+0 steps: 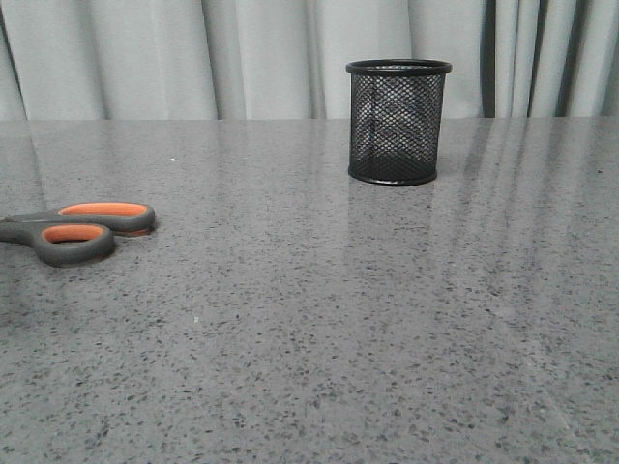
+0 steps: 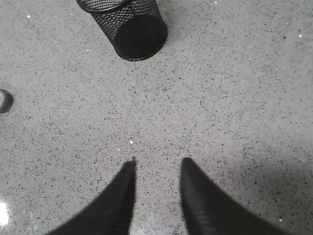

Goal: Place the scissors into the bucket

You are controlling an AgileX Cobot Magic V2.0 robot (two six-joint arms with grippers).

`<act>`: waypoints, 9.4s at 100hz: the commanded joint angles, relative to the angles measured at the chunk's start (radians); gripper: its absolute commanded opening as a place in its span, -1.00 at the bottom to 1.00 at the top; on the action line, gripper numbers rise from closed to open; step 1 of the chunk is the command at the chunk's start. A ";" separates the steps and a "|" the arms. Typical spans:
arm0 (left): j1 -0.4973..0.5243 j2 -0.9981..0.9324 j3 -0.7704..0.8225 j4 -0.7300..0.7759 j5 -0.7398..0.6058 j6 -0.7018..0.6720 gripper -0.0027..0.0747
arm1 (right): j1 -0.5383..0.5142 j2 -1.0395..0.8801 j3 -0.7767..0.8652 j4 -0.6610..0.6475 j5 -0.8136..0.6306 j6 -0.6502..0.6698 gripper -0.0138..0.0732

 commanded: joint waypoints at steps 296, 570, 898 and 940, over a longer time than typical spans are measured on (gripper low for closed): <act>-0.013 0.821 -0.320 -0.055 0.265 1.242 -0.72 | -0.007 0.001 -0.033 0.015 -0.017 -0.017 0.20; -0.730 0.610 -0.946 0.100 0.053 0.626 -0.98 | -0.007 0.141 -0.150 1.021 -0.006 -0.654 -0.55; 0.273 0.493 -0.944 -0.363 0.124 0.446 -0.99 | -0.088 0.599 -0.981 0.118 0.091 -0.130 -0.50; 0.273 0.112 -0.347 -0.479 -0.409 0.655 -0.99 | -0.088 0.118 -0.300 0.149 -0.543 -0.207 -0.85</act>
